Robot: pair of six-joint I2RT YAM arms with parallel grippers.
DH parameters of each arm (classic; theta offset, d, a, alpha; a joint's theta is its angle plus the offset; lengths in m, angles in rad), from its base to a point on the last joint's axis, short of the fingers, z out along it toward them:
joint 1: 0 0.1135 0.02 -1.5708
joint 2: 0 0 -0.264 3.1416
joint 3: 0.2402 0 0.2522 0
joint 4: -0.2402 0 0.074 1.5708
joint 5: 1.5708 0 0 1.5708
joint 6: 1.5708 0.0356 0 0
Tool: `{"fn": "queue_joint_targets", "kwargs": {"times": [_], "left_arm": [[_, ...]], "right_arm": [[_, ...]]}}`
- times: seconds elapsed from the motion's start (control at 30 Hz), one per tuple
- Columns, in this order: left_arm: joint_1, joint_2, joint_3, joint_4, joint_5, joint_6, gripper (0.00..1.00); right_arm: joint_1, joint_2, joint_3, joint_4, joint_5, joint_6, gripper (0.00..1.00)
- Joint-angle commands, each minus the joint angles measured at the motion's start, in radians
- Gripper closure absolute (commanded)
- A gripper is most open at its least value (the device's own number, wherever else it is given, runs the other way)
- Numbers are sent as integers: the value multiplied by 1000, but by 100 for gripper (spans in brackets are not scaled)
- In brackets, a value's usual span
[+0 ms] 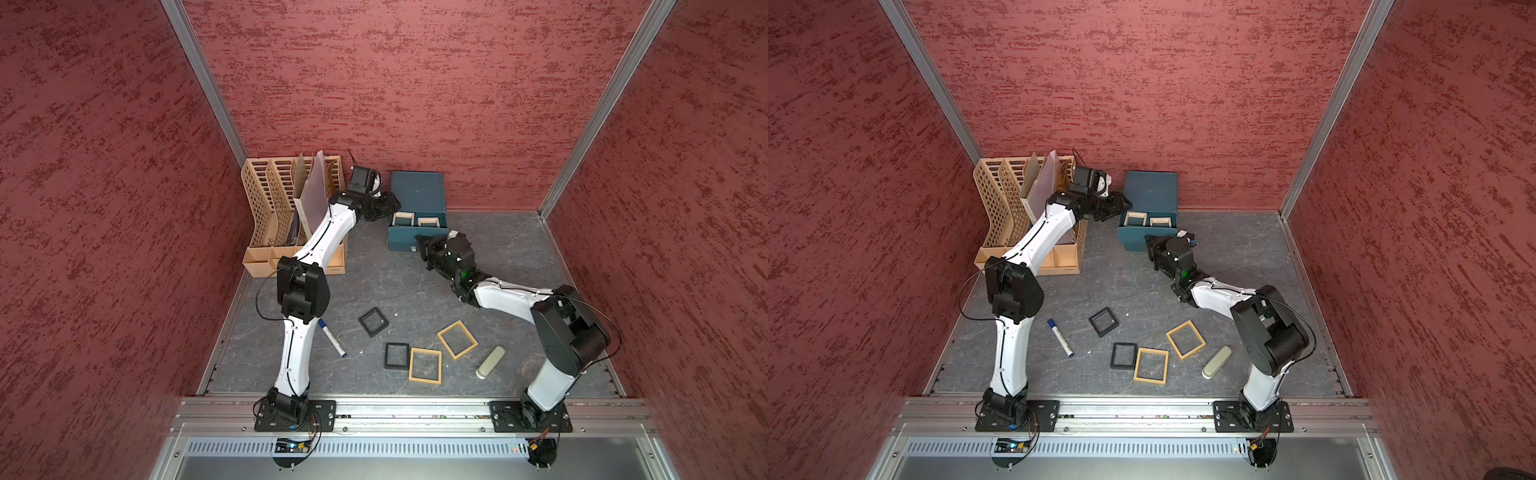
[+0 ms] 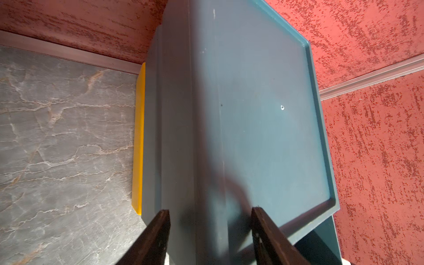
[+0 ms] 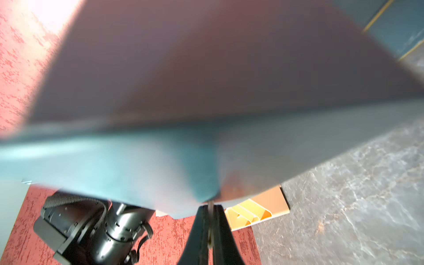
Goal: Place the brooch boxes into the drawer by color
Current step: Close the drawer in the storage box.
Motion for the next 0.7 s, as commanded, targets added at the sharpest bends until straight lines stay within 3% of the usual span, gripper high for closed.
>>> {"fn": "queue_joint_targets", "kwargs": {"times": [0.0,0.67], "left_arm": [[-15,13,-37,-72,-20,16,41],[-26,1,-42,-73,-25,3,41]], "right_arm": [[-35,29,61,23,21,4,100],[-79,171,236,-43,1,43,100]]}}
